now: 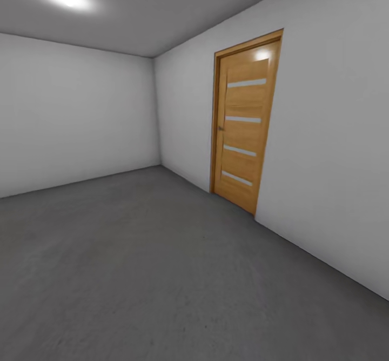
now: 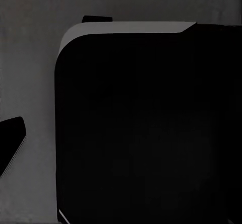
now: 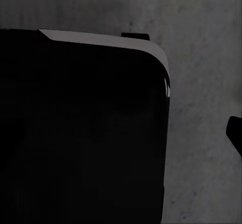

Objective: Move the two storage containers from the living room to the garage. In the garage, place one container on the floor and stack the other container on top of it (either order is fine).

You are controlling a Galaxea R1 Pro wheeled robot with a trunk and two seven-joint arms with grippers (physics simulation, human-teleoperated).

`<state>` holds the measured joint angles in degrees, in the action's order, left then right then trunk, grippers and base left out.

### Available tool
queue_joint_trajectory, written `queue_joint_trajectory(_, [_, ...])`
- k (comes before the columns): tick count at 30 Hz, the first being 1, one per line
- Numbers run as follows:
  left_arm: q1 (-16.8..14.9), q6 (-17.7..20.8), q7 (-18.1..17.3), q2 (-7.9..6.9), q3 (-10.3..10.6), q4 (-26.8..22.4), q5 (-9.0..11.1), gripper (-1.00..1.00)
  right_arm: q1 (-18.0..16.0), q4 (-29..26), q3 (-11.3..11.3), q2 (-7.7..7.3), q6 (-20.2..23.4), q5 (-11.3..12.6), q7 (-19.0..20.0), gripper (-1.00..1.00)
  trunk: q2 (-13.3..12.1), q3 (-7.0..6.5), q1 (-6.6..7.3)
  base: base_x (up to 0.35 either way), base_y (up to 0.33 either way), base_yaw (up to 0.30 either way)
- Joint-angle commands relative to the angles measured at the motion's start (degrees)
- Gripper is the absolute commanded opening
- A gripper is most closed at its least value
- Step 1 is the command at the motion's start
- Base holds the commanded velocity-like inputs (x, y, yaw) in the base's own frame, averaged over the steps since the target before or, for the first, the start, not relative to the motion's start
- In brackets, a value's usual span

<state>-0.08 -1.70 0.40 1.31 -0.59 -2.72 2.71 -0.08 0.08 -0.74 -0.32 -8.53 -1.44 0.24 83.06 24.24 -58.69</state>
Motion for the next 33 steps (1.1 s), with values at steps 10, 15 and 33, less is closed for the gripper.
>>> queue_joint_trajectory(10, [0.0,-0.1,0.0,0.01,0.0,0.0,0.3,1.00,0.0,0.0,-0.1,-0.03,-0.2,-0.1,0.0,1.00,0.0,0.05,-0.03,0.322,0.000,0.000])
queue_joint_trajectory(15, [0.0,-0.1,0.0,0.01,0.0,0.0,0.3,1.00,0.0,0.0,-0.1,-0.03,-0.3,-0.2,0.0,1.00,0.0,0.05,-0.03,0.322,0.000,0.000])
queue_joint_trajectory(33, [0.0,-0.1,0.0,0.07,0.0,0.0,0.3,1.00,0.0,0.0,-0.1,0.06,-0.3,-0.3,0.0,1.00,0.0,0.05,-0.03,0.322,0.076,-0.080])
